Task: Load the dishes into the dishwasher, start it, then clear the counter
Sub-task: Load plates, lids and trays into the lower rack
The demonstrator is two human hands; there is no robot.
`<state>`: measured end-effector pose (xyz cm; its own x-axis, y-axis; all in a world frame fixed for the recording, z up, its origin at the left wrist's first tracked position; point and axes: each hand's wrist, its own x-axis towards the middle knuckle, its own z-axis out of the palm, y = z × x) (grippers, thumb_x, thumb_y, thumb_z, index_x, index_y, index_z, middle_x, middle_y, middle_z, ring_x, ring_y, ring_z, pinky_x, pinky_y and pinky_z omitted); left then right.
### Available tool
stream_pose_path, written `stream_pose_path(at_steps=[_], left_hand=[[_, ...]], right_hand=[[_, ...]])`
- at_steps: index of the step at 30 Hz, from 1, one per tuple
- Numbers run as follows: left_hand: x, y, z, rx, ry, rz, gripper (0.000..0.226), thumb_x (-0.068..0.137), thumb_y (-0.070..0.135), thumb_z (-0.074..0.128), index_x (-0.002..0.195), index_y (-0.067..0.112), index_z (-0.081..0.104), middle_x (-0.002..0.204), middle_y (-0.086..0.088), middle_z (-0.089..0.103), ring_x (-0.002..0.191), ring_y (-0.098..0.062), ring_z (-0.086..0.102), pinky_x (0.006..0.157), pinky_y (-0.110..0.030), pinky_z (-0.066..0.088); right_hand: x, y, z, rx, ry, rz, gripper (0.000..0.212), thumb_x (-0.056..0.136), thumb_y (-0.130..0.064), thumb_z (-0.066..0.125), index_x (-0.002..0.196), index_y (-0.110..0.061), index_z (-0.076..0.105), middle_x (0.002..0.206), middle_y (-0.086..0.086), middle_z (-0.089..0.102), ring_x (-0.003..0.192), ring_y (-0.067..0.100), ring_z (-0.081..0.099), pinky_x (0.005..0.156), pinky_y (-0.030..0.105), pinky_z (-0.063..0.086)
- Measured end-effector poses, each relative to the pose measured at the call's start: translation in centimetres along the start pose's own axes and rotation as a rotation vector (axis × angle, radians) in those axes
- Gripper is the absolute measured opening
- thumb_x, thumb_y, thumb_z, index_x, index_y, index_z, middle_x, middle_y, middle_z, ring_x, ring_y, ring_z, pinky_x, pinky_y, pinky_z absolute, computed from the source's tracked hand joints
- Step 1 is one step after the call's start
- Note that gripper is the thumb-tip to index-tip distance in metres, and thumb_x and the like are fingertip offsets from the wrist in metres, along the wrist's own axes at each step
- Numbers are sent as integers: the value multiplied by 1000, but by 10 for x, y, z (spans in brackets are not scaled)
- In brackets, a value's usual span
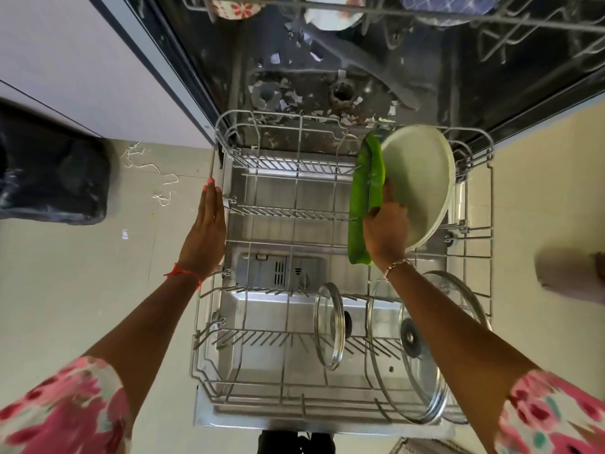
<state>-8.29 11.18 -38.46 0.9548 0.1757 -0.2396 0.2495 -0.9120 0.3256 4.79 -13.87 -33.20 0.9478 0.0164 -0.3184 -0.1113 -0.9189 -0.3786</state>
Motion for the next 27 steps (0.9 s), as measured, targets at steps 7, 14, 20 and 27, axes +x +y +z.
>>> stream_pose_path(at_steps=[7,14,20,27], left_hand=[[0,-11,11,146,-52,34,78,69,-29,39,141,-15,12,151,-30,2,139,-41,3,64,-31,57],[0,-12,12,132,-17,32,79,70,-29,41,142,-13,11,152,-28,0,139,-41,4,63,-27,54],[-1,-5,2,50,-2,16,76,76,-19,50,141,-12,11,152,-27,3,140,-36,1,99,-35,39],[-25,22,-39,58,-81,44,76,86,22,62,146,1,19,154,-17,11,143,-28,0,115,-37,3]], right_hand=[[13,-3,20,-31,-10,-3,61,93,-3,37,149,-14,16,105,22,62,99,37,56,79,42,44],[16,1,29,-36,-20,-42,63,93,-8,40,149,-11,10,116,20,55,102,38,56,78,43,46],[16,2,18,-16,-125,-78,69,94,-27,46,148,-11,7,125,22,52,108,41,54,82,47,47],[-15,-1,-23,-82,-167,-238,63,93,-27,49,144,-2,20,135,24,40,123,40,41,98,48,40]])
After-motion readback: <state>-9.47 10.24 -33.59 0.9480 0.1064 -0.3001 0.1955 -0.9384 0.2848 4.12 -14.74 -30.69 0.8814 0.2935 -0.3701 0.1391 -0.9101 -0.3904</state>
